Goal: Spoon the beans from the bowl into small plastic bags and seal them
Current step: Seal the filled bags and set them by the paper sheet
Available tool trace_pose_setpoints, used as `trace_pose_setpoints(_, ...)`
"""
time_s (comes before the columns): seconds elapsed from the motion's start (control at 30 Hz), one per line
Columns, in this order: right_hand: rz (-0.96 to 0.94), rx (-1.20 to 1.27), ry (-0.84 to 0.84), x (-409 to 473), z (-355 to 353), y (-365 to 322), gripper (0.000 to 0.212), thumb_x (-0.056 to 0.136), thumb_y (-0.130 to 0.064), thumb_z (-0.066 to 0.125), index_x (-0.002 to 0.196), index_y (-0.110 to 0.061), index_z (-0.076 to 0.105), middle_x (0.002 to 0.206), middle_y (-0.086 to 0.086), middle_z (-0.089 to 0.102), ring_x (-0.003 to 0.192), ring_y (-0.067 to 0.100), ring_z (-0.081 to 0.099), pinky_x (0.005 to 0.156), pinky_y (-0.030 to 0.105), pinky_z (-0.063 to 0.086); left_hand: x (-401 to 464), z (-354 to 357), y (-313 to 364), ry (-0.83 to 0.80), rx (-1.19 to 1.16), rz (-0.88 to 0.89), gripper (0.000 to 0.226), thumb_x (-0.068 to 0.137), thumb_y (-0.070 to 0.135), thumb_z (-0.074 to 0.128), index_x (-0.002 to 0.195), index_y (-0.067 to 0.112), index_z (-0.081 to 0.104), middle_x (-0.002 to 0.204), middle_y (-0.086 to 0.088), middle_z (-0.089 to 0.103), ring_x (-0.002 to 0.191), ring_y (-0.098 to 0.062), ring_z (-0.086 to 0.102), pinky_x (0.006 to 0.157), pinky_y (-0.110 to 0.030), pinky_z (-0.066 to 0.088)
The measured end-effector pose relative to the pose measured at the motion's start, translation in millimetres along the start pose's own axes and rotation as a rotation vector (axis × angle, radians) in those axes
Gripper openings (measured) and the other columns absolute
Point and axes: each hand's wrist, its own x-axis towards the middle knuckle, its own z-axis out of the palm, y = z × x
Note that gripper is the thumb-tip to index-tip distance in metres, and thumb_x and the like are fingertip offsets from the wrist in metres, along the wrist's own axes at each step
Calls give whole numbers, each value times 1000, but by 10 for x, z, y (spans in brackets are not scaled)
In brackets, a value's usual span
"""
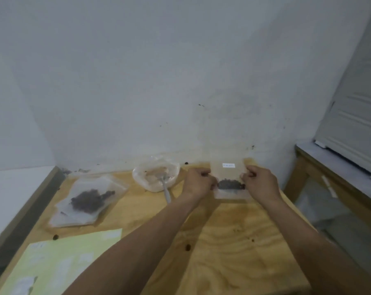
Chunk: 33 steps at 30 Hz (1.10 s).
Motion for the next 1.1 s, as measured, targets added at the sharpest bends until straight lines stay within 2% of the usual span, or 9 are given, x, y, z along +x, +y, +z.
trace_pose_setpoints(0.13,1,-142,19,210,-32,290,35,99,-13,55,131,-5,67,124,20,70,112,37,64,95,37,49,156,350,-41,-55,121,-35,31,90,10,71,119,-1,70,107,-5,64,102,-20,60,85,-27,47)
trace_pose_setpoints(0.2,4,-193,1,316,3,397,33,98,-13,55,125,-2,69,120,21,71,109,39,65,95,39,49,239,468,-41,-52,189,-66,14,89,14,73,77,12,66,83,-1,55,78,-16,53,69,-26,42)
trace_pose_setpoints(0.27,12,-218,-30,401,56,461,36,99,-14,54,132,-3,66,124,19,70,113,38,64,100,38,48,330,538,-25,-57,300,-65,43,88,19,76,57,17,45,60,2,40,55,-13,40,52,-24,33)
trace_pose_setpoints(0.4,-55,-261,9,484,210,560,38,98,-11,51,133,-4,65,122,21,69,111,39,64,97,40,51,434,605,44,-83,503,-16,49,83,29,79,57,16,39,57,1,37,50,-15,39,41,-26,24)
trace_pose_setpoints(0.53,-55,-243,93,477,338,656,36,97,-10,53,130,-4,66,122,24,64,111,43,58,99,43,47,478,645,29,-89,534,6,34,82,32,80,70,10,57,70,-7,54,58,-20,47,41,-27,27)
trace_pose_setpoints(0.73,-69,-158,121,415,269,621,35,97,-12,53,127,2,67,114,26,68,111,44,58,99,48,49,386,608,29,-76,486,-7,47,87,34,76,59,16,43,59,1,42,50,-12,41,43,-25,28)
trace_pose_setpoints(0.83,-94,-74,192,347,211,566,55,91,-35,41,110,5,74,94,27,72,95,47,62,87,51,53,253,491,61,-99,381,24,25,91,38,71,84,15,64,83,-2,61,73,-13,58,68,-25,44)
trace_pose_setpoints(0.93,-129,-90,241,258,181,433,52,92,-36,43,104,4,74,96,27,72,95,47,63,88,53,53,111,265,105,-60,340,91,60,94,42,67,141,7,56,122,-9,66,115,-25,62,94,-32,47)
trace_pose_setpoints(1.1,-259,2,280,43,237,-78,30,98,-29,57,114,-9,73,116,20,64,107,39,59,91,45,50,-111,-291,221,81,282,217,48,96,40,65,135,12,62,105,0,62,104,-22,65,93,-35,52)
